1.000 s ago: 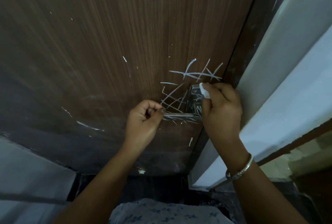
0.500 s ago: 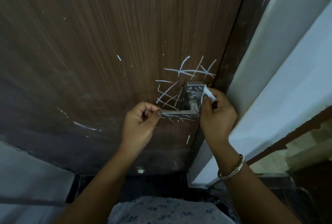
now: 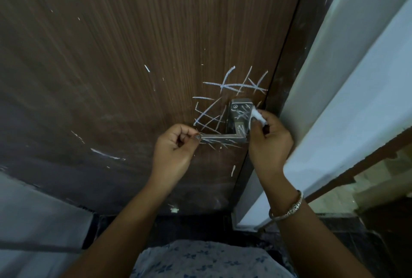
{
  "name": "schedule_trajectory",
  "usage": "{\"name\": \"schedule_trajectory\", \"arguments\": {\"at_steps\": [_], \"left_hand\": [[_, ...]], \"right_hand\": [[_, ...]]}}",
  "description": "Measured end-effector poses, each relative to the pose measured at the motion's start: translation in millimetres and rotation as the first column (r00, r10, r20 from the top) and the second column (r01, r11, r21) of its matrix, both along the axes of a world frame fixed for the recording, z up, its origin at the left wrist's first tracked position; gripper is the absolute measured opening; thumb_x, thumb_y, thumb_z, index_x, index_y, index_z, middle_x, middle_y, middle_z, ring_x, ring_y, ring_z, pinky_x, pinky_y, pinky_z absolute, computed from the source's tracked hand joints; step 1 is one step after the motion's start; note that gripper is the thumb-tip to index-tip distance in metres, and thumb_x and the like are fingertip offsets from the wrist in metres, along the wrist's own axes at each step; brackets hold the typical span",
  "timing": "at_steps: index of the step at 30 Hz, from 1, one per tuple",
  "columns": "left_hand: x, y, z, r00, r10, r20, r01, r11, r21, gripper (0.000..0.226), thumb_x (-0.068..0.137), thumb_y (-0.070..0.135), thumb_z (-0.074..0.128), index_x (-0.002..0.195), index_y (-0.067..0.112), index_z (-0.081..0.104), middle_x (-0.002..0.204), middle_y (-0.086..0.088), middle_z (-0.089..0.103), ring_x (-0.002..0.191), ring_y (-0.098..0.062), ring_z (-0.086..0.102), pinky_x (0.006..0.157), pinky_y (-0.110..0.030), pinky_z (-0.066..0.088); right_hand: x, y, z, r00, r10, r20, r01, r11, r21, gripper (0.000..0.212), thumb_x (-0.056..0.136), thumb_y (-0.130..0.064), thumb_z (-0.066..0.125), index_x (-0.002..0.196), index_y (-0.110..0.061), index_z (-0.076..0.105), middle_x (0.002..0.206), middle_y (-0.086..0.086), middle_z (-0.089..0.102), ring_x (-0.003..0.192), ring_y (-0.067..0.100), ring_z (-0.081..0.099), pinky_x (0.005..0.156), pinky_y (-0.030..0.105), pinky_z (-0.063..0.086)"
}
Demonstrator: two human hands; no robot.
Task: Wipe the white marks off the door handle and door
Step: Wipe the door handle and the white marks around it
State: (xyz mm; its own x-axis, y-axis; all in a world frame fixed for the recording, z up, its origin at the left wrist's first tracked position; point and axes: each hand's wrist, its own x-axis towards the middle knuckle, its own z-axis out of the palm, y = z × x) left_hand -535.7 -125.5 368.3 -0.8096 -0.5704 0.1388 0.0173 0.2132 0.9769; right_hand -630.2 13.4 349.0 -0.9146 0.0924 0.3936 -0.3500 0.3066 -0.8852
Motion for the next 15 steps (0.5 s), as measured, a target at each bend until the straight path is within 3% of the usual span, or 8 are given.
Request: {"name": "schedule_trajectory", "arguments": {"at_steps": [4, 9, 15], "left_hand": [[2, -1, -1, 1.0, 0.018, 0.0, -0.018, 1.0, -0.002, 0.007, 0.082, 0.002, 0.06, 0.078, 0.008, 0.062, 0.063, -0.005, 0.049, 0.051, -0.003, 0.042, 0.049, -0.014, 0.036], [3, -1, -4, 0.999, 0.033, -0.004, -0.033, 0.999, -0.003, 0.012, 0.082, 0.002, 0.061, 0.074, 0.012, 0.061, 0.06, -0.002, 0.048, 0.048, -0.002, 0.04, 0.047, -0.013, 0.033], [4, -1, -5, 1.0, 0.028, -0.01, -0.028, 1.0, 0.004, 0.016, 0.082, 0.003, 0.061, 0.073, 0.014, 0.061, 0.058, 0.001, 0.047, 0.048, -0.001, 0.039, 0.047, -0.013, 0.033]], "right_hand": [[-2, -2, 9, 0.996, 0.009, -0.086, -0.011, 0.999, -0.032, 0.028, 0.091, -0.011, 0.054, 0.114, -0.019, 0.067, 0.104, -0.011, 0.067, 0.092, 0.003, 0.064, 0.082, 0.013, 0.051], [7, -1, -12, 0.999, 0.008, 0.052, -0.007, 1.0, -0.018, 0.026, 0.091, -0.006, 0.055, 0.113, -0.011, 0.068, 0.104, 0.006, 0.072, 0.091, 0.019, 0.067, 0.081, 0.024, 0.052], [-2, -2, -2, 0.999, -0.004, -0.031, 0.002, 0.999, -0.053, 0.027, 0.09, -0.011, 0.057, 0.114, -0.015, 0.067, 0.102, -0.013, 0.064, 0.092, 0.001, 0.061, 0.08, 0.002, 0.045]]}}
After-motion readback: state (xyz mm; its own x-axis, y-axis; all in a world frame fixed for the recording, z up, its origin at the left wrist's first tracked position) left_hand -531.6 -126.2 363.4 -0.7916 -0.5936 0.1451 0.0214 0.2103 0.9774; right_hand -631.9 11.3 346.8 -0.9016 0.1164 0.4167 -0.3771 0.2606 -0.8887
